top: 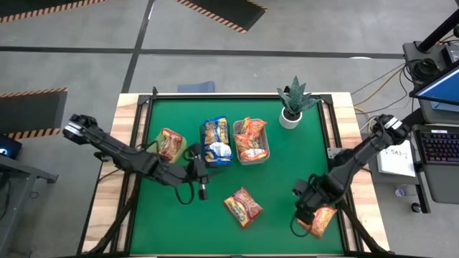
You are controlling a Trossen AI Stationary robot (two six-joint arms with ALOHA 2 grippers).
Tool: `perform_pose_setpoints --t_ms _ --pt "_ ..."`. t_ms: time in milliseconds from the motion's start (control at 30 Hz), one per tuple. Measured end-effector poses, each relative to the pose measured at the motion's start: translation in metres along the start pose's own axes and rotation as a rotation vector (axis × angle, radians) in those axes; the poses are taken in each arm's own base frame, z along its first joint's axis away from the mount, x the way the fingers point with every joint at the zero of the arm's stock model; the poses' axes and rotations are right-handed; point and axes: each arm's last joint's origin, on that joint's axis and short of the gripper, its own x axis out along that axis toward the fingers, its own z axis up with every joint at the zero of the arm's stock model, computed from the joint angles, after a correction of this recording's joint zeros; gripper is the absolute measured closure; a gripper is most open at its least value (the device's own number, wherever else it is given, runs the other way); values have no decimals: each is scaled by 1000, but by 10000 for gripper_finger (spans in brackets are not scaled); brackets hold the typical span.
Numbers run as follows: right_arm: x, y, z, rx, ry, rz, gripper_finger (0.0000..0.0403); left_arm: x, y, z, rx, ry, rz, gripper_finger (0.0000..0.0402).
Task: Sort Maruchan noodles
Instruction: Put the orange noodle pack into the gray bin
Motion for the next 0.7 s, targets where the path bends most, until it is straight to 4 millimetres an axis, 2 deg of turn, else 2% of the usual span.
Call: perform_pose_setpoints --t_ms 267,400,533,700 --pt "32 -4 -32 113 229 -117 394 5 -3 -1 22 24 4 361" --pt "43 0 -34 76 243 -103 394 5 -4 -1 24 26 4 361" --pt "57 4 -26 14 152 -61 394 5 -4 -1 24 26 4 361" --pt "58 5 -1 -86 -156 -49 394 5 -4 -1 21 22 3 361"
